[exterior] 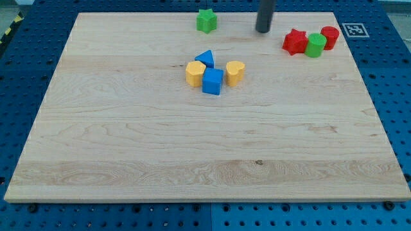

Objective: Move red star along with green circle towards green star

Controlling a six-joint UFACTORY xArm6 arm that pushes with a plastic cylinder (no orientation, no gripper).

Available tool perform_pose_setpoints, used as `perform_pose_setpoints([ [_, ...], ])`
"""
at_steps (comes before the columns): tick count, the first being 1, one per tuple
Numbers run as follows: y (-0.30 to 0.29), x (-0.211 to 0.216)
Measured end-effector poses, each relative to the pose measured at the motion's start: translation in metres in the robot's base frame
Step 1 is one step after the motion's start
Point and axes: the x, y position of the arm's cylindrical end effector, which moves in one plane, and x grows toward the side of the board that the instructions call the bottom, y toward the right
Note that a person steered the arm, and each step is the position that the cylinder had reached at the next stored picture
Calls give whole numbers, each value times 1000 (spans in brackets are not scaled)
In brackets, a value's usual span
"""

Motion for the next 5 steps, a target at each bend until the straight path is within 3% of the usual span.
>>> perform_pose_setpoints([
  [2, 129, -10],
  [3, 201, 27],
  [5, 186, 89],
])
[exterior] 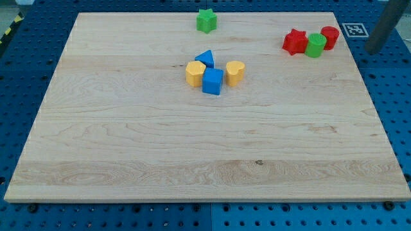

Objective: Move red star along with green circle towards green star

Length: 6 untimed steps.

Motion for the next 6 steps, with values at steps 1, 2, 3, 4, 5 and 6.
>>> perform_pose_setpoints([
  [1, -40, 8],
  [2, -75, -13],
  [3, -110, -28],
  [4, -149, -28],
  [5, -187, -28],
  [6, -213, -33],
])
